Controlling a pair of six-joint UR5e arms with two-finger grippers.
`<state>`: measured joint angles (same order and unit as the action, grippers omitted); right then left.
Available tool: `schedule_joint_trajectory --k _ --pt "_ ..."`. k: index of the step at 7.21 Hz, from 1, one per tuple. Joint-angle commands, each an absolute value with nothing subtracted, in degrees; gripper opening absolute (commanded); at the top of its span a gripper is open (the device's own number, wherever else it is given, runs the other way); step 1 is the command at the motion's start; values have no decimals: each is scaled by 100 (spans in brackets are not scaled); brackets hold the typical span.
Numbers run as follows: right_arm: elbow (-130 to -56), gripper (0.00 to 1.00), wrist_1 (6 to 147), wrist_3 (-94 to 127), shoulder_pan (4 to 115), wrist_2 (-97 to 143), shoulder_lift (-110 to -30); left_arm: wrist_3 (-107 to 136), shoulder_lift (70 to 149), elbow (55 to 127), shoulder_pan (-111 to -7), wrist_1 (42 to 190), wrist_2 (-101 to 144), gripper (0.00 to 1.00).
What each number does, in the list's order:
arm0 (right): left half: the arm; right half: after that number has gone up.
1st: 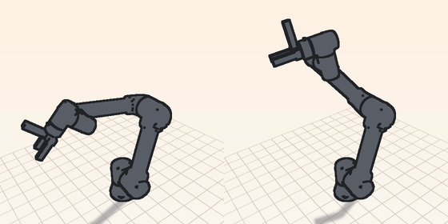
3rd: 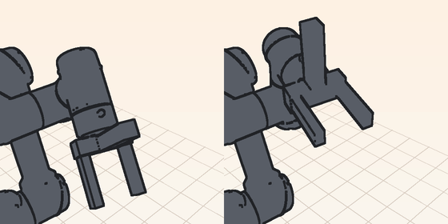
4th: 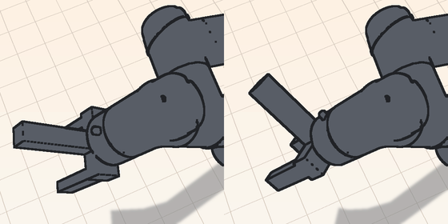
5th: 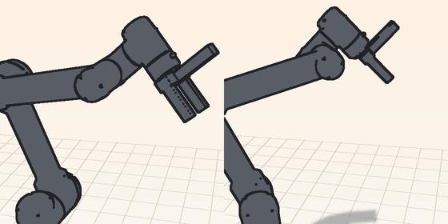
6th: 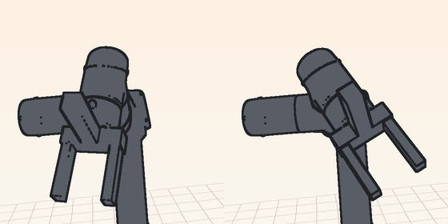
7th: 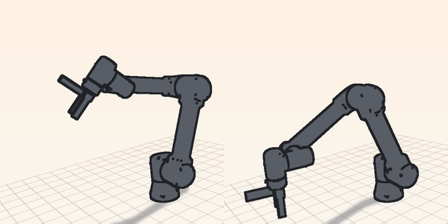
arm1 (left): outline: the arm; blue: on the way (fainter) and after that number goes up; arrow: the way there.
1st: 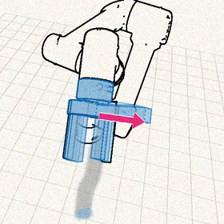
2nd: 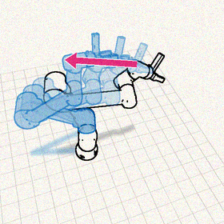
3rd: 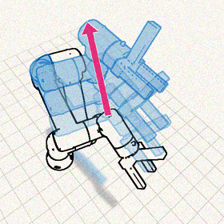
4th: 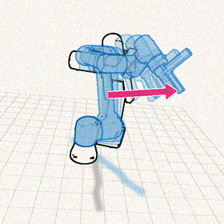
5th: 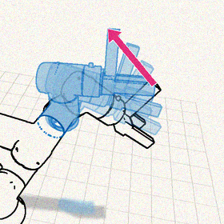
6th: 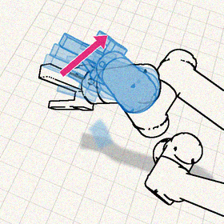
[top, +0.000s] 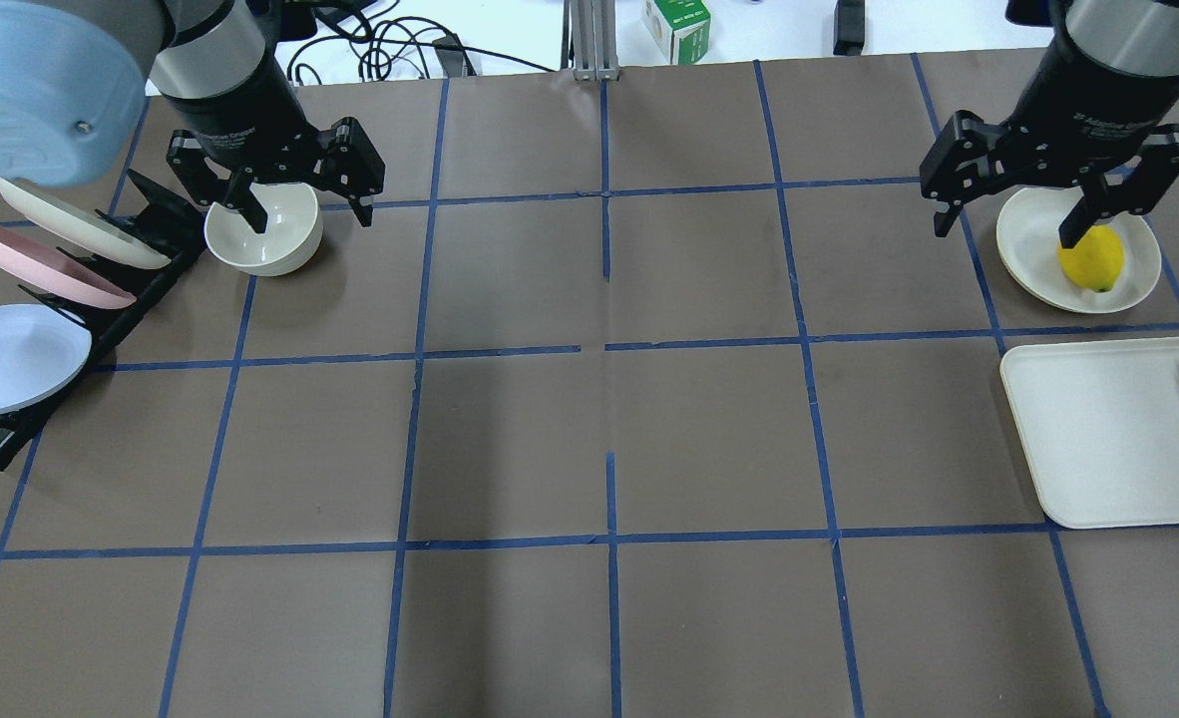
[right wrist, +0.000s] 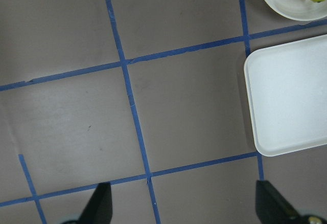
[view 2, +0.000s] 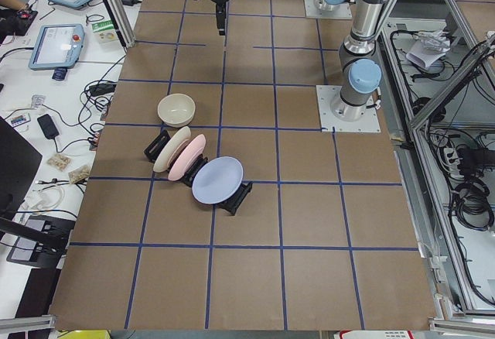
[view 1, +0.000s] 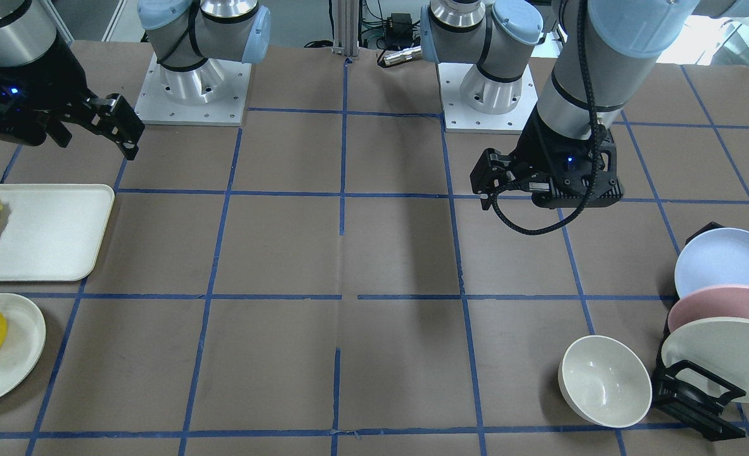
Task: Place bowl and put lemon in it
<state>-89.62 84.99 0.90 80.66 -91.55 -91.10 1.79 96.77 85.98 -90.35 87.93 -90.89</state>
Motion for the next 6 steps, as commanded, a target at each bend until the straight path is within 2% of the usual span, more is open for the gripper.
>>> schedule_joint_trajectory --k 1,4,6 --pt "-8947 100 8873 -648 7544 -9150 -8869 132 9659 8613 -9026 8780 -9097 100" --pt "-9017 100 9963 -1614 7253 -9229 -8210 124 9650 8604 -8992 8789 -9105 100" --pt "-8983 100 10361 -2753 6613 -9158 -7868 -34 9834 8595 -8651 8580 -9070 100"
